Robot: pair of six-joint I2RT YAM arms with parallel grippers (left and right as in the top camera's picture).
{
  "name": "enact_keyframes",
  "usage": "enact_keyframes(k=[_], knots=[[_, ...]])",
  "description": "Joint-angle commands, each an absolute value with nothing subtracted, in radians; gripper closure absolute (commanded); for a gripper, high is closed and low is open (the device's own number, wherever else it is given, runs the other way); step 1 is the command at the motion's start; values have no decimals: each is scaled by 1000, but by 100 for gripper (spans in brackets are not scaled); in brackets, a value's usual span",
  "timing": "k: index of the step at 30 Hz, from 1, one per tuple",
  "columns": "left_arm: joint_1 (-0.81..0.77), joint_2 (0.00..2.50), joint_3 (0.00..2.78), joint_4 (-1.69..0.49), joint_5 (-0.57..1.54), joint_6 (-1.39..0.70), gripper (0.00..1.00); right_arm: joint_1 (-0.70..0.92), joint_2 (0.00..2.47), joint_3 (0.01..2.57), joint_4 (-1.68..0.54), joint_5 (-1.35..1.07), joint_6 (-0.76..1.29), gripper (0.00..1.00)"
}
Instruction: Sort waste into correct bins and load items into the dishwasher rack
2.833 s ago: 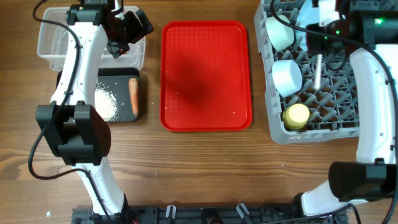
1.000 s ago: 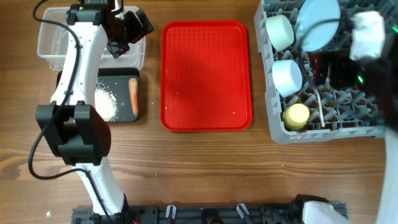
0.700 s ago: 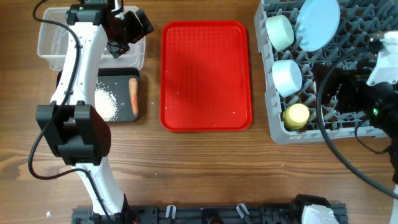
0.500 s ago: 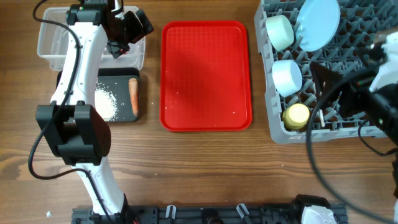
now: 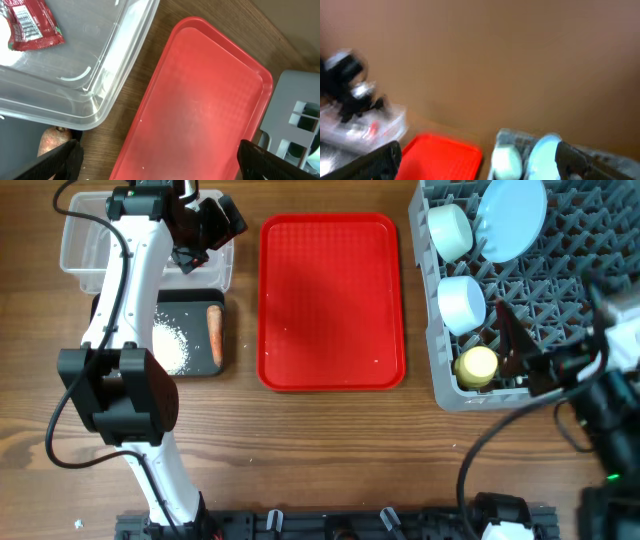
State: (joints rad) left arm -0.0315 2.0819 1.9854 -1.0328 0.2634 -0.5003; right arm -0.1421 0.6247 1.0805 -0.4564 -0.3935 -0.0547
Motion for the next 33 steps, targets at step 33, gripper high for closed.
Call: enact_keyframes(k=[33], knots=[[-30,2043,1998,-1034,276,-509,0,36,3,5,58,-229,28,0]])
